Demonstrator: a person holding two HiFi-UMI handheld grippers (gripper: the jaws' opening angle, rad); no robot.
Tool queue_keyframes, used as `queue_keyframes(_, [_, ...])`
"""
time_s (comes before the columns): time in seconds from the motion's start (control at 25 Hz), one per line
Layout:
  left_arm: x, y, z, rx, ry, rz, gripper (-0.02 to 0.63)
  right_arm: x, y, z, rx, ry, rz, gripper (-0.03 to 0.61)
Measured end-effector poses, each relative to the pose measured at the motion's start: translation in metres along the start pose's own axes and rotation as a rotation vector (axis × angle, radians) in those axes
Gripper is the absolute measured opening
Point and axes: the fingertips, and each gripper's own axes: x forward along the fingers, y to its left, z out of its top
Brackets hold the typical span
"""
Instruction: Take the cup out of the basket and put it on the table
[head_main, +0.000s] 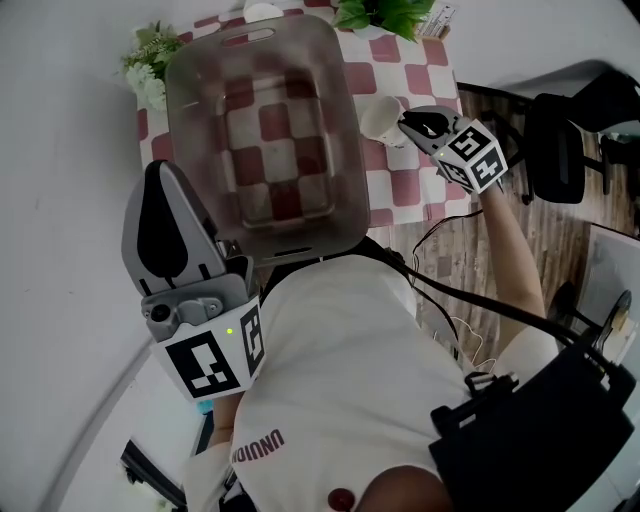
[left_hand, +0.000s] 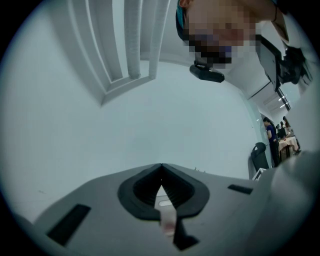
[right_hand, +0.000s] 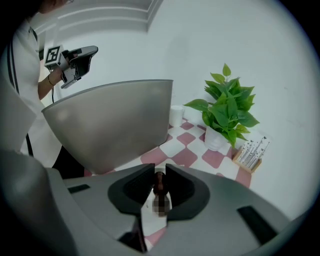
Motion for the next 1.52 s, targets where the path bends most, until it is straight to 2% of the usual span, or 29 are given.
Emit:
queue_keyframes(0.16, [0.003, -0.007, 0.001, 0.004, -0.001, -0.02, 0.011, -0.007, -0.003, -0.005, 0.069, -0.06, -0.024, 0.081])
queue_keyframes(0.4, [0.008, -0.017, 0.001, -0.002, -0.002, -0.05, 0.011, -0.021, -0.001, -0.022, 0.128, -0.069, -0.036, 0.081])
queue_keyframes(0.8, [0.01, -0.035, 0.001, -0.002, -0.007, -0.092, 0.011, -0.03, 0.004, -0.039, 0.179, -0.089, -0.043, 0.081])
queue_keyframes(1.24, [0.011, -0.048, 0.002, -0.004, -0.01, -0.115, 0.011, -0.04, 0.002, -0.062, 0.288, -0.158, -0.07, 0.081])
queue_keyframes(1.52, [0.01, -0.052, 0.0, 0.008, -0.008, -0.12, 0.011, -0.041, 0.007, -0.074, 0.291, -0.162, -0.091, 0.081])
